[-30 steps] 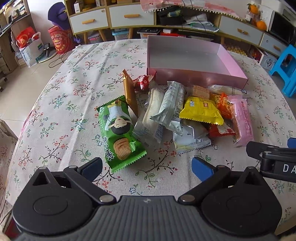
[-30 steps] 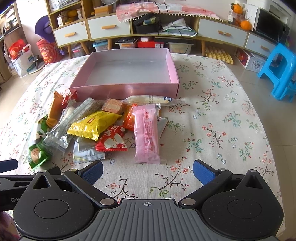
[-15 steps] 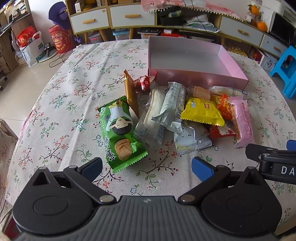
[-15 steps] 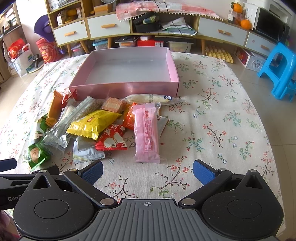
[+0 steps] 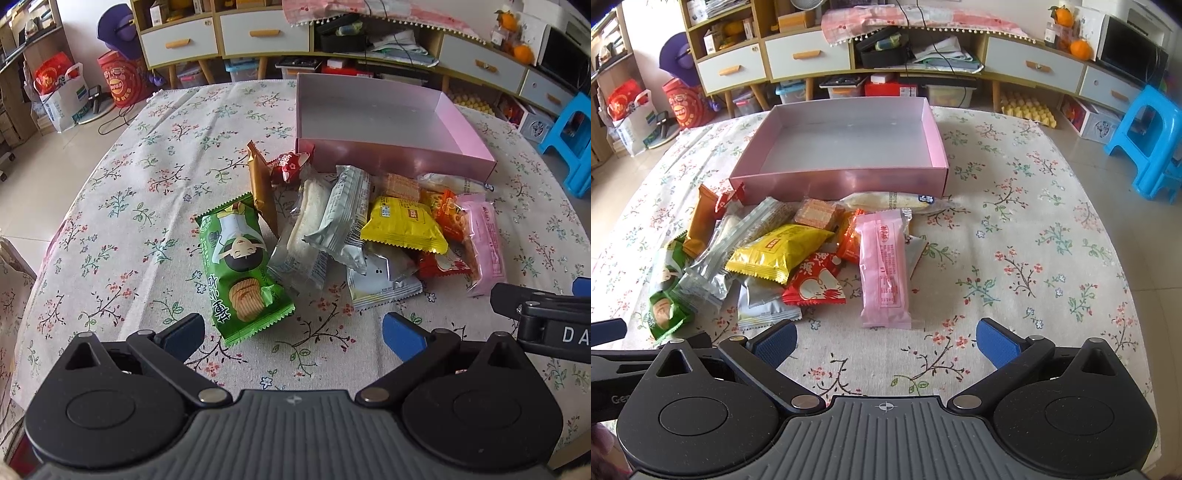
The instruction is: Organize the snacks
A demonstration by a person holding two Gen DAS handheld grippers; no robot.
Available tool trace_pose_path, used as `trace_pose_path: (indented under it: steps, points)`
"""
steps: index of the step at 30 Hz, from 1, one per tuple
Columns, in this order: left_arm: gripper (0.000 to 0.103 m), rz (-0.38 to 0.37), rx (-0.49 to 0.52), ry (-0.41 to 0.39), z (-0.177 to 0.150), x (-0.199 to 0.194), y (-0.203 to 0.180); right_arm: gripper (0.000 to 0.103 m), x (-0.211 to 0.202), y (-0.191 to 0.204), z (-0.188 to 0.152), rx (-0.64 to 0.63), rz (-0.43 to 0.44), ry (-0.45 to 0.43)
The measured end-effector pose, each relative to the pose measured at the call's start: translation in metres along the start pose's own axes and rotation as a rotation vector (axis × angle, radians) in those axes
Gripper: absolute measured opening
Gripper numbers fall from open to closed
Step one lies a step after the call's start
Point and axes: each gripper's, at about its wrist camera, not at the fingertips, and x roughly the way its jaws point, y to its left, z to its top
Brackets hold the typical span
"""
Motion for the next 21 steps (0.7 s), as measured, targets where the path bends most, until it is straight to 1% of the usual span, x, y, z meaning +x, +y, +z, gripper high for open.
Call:
trace_pose_path:
  steps: [21]
  points:
    - [0.103, 0.001, -0.003, -0.005, 0.0004, -0.0016, 0.0014, 0.103, -0.0002, 0.0006, 0.0008, 0.001, -0.010, -0.008]
